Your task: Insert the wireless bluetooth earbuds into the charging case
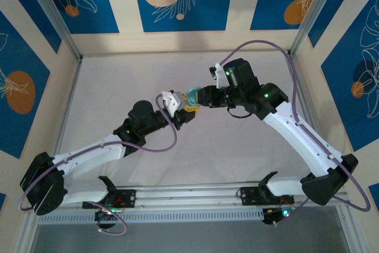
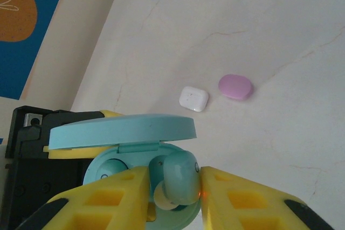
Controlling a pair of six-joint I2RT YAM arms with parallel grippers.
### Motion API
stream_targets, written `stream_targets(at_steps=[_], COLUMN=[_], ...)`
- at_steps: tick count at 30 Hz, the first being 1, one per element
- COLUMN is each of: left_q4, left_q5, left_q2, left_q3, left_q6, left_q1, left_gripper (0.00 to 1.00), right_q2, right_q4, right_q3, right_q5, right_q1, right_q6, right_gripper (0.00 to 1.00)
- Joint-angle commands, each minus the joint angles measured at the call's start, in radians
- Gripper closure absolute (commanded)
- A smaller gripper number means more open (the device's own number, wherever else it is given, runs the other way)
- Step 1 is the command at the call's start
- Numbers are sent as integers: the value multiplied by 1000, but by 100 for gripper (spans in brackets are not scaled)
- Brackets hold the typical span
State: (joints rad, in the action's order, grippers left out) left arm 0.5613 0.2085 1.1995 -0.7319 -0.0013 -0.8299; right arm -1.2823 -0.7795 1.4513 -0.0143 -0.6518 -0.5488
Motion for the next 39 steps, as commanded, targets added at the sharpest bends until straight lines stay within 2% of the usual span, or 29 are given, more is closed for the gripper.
stream_targets(at_steps=[1,7,19,27,39], left_q4=[82,89,216,263,282], left_q5=[8,14,9,25,42], left_q2=[-26,-26,-12,-1,3], left_q3=[-42,-43,-37,-41,-53], left_q6=[-17,-28,-118,-147,-156], left_q1=[-11,-11,-11,-11,-11], left_gripper=[78,78,77,77,77], right_q2=[6,-6,-74,-92,-50], right_q4=[-30,-50,-182,-199,-191], right_q3=[31,52,159,223,268], right_q5=[-41,-15,194,136,45], right_q1=[-7,-13,-109,-126,-89], right_q6=[11,46,229,257,230], right_gripper=[72,74,73,72,68])
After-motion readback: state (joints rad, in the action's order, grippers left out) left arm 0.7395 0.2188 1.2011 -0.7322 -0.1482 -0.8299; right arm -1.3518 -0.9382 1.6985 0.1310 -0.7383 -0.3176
